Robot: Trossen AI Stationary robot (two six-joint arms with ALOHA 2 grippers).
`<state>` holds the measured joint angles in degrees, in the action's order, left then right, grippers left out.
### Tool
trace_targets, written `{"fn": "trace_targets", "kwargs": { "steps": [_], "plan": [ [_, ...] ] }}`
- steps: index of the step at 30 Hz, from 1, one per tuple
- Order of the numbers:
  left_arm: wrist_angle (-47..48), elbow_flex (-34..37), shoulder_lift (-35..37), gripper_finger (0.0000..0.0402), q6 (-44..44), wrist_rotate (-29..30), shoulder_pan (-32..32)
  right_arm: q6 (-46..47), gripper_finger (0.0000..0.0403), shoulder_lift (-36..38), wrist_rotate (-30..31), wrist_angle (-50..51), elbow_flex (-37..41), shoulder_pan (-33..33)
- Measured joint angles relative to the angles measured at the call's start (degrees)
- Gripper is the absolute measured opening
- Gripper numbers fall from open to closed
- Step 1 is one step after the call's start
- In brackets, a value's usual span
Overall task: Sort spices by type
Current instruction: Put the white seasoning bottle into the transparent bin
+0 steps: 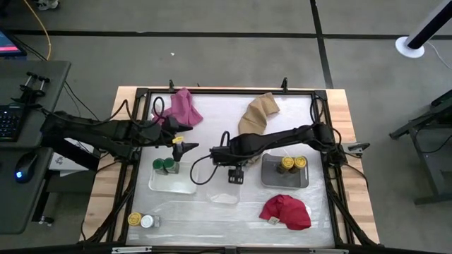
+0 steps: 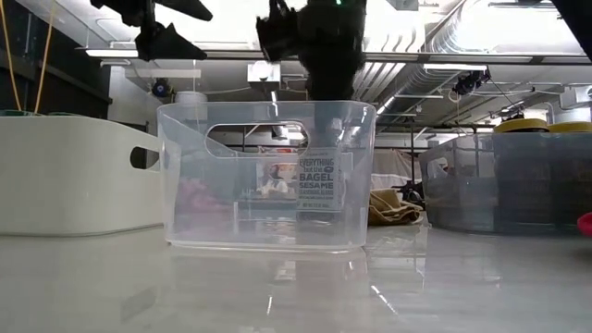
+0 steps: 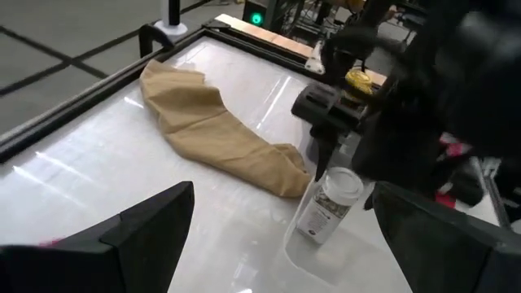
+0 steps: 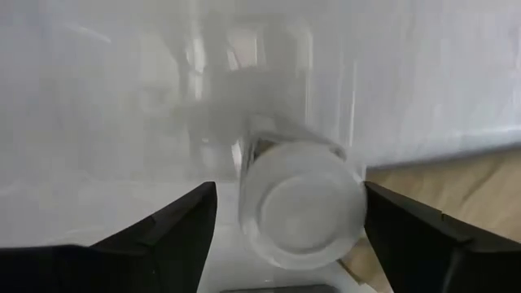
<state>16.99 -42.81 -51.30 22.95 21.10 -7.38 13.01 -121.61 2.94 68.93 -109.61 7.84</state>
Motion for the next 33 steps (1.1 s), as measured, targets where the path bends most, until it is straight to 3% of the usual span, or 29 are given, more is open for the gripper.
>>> {"fn": "trace_targets", "kwargs": {
  "steps": [4, 9, 13, 17, 24, 28, 33],
  "plan": [
    [1.65, -1.57, 1.19, 0.0365, -2.51, -2.90, 0.95, -2.51, 0.0294, 0.23, 0.68, 3.35, -5.27, 0.00],
    [14.97, -11.06, 0.21, 0.0364, -4.49, -6.71, -0.02, -6.40, 0.0295, 0.23, 6.56, 8.99, -12.73, -0.07],
    [28.84, -18.44, -4.35, 0.0354, -3.30, -12.01, -7.53, -8.19, 0.0295, 0.29, 11.72, 15.15, -17.61, -0.90],
    [37.35, -20.45, -10.67, 0.0338, 4.39, -16.78, -20.92, -7.90, 0.0296, 1.66, 13.62, 21.10, -18.94, -2.98],
    [38.30, -19.85, -19.23, 0.0324, 21.82, -16.91, -42.05, -2.75, 0.0296, 12.67, 15.41, 18.95, -10.08, -6.12],
    [36.23, -19.89, -20.89, 0.0324, 34.03, -13.89, -48.40, 2.25, 0.0296, 19.54, 16.11, 14.64, -2.11, -6.98],
    [36.15, -19.91, -24.41, 0.0324, 39.69, -15.53, -52.10, 7.85, 0.0296, 26.90, 16.17, 7.97, 8.69, -7.10]
  ]
}}
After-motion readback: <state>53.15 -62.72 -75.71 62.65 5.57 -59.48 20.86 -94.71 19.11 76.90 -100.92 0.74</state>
